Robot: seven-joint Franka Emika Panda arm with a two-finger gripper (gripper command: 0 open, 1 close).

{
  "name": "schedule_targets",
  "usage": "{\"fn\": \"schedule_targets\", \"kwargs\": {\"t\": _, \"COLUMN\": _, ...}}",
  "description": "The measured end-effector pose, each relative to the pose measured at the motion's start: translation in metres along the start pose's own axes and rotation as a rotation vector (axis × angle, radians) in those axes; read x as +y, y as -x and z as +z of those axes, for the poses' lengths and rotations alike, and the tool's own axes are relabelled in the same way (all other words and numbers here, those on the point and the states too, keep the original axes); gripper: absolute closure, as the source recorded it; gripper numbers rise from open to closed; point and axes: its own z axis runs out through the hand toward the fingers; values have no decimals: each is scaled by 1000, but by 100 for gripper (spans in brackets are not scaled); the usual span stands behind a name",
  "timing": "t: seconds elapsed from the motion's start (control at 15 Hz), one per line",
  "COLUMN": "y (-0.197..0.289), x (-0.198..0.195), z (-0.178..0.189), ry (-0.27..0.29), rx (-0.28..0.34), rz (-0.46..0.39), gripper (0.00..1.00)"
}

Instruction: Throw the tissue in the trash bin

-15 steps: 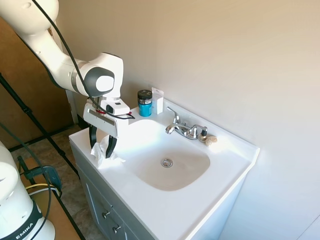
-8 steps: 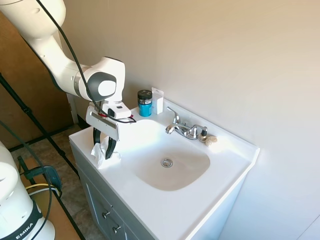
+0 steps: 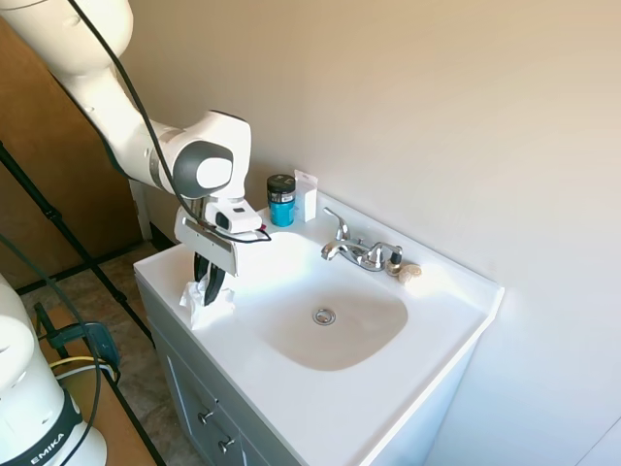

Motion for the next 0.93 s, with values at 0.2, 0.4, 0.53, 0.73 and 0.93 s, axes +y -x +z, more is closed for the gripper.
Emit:
{"fn": "schedule_targets", "kwargs": {"t": 0.2, "y": 0, "x": 0, "z": -15, "ry": -20, "rx": 19, "rz": 1, "gripper": 100}}
{"fn": "schedule_targets", "kwargs": {"t": 0.4, "y": 5, "x": -6, "z": -45, "ry": -64, "rx": 59, "rz": -9, "gripper": 100}}
{"fn": "schedule_targets", "kwargs": {"t": 0.53, "y": 21, "x": -27, "z": -75, "ry": -98, "rx": 103, "rz": -32, "gripper": 100}}
{"fn": "schedule_targets", "kwargs": {"t": 0.73, "y": 62, "x": -75, "z": -116, "ry": -158, "rx": 173, "rz": -65, "gripper": 100}}
{"fn": "schedule_targets", "kwargs": {"t": 0.93, "y": 98, "x": -131, "z": -132, "ry": -170, "rx": 240, "rz": -109, "gripper": 100}}
